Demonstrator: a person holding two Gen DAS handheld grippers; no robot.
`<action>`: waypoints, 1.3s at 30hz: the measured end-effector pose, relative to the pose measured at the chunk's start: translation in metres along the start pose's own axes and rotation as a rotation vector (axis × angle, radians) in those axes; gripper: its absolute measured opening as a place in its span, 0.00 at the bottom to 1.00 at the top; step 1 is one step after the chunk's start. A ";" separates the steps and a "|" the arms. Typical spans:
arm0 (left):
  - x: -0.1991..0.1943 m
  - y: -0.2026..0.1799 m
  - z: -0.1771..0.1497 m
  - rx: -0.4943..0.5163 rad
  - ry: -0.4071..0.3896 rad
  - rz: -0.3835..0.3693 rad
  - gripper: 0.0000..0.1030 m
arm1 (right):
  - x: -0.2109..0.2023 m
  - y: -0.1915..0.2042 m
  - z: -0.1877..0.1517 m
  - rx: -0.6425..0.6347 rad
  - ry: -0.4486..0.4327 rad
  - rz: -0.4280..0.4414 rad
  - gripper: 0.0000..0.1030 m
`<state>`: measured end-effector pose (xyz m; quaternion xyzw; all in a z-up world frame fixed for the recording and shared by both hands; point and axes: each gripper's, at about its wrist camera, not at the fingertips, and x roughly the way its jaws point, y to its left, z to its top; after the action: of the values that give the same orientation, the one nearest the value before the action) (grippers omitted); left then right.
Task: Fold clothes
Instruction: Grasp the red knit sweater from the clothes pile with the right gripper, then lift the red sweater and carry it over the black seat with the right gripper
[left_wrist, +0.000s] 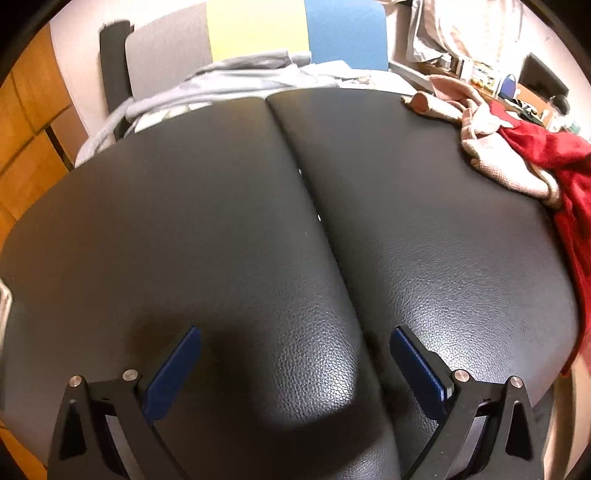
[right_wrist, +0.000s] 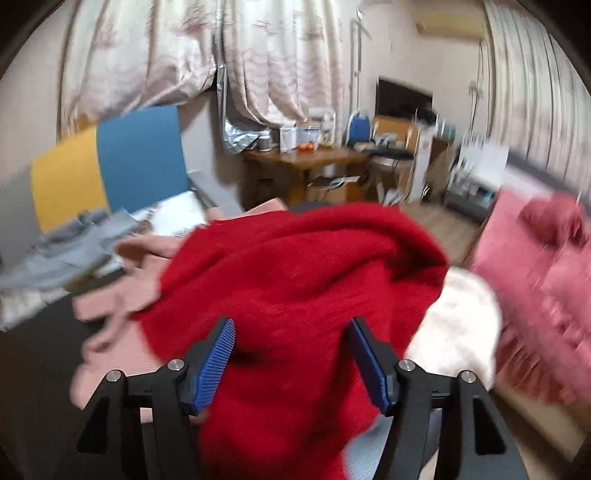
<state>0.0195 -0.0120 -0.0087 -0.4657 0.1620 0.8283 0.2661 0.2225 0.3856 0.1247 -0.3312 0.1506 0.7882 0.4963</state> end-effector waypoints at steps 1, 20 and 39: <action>0.002 0.000 0.000 -0.005 0.007 -0.005 1.00 | 0.012 0.003 -0.002 -0.028 0.019 -0.022 0.68; -0.007 0.029 0.002 -0.104 -0.028 -0.053 1.00 | -0.010 0.004 0.007 0.397 0.021 0.496 0.11; -0.044 0.101 -0.025 -0.319 -0.101 0.016 1.00 | -0.116 0.290 -0.097 -0.011 0.075 0.946 0.25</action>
<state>-0.0049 -0.1190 0.0186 -0.4585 0.0188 0.8679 0.1900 0.0364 0.1173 0.1050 -0.2572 0.2984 0.9161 0.0751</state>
